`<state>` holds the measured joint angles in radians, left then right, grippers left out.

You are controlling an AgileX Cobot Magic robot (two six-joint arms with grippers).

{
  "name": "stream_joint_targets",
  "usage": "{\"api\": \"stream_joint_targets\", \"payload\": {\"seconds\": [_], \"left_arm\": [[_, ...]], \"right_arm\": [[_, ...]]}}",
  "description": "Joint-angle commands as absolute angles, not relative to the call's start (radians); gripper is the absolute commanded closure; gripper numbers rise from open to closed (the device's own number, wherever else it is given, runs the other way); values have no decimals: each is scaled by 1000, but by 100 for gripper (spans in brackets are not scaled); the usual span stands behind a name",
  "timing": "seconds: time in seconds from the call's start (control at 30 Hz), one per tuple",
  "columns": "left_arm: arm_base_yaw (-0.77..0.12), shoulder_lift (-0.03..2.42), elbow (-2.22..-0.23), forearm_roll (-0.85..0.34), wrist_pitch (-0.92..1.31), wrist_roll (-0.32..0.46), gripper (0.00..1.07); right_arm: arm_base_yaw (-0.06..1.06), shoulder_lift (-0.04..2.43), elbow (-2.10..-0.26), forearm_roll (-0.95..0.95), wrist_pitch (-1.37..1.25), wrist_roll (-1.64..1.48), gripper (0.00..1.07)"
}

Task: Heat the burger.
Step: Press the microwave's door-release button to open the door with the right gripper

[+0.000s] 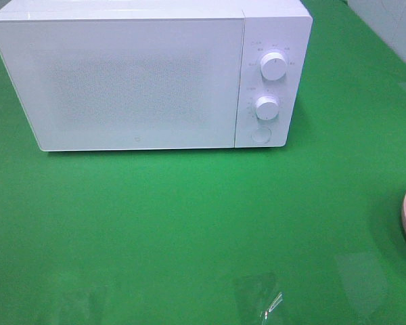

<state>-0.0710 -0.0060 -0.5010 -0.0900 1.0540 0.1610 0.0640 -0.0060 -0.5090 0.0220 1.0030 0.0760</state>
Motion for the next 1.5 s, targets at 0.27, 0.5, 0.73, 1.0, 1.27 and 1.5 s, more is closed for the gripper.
{"api": "stream_joint_targets", "payload": {"seconds": [0.27,0.5,0.73,1.0,1.27,1.5], "left_arm": [[-72,-29,-498,-97,1038,158,9],[-72,-29,-498,-97,1038,158,9],[-72,-29,-498,-97,1038,158,9],[-72,-29,-498,-97,1038,158,9],[-72,-29,-498,-97,1038,158,9],[-72,-29,-498,-97,1038,158,9]], "right_arm": [[61,-28,-507,20,1000,73,44],[61,-28,-507,20,999,73,44],[61,17,-533,20,911,73,44],[61,102,-526,16,743,73,44],[61,218,-409,15,485,73,44],[61,271,-349,15,333,73,44]]}}
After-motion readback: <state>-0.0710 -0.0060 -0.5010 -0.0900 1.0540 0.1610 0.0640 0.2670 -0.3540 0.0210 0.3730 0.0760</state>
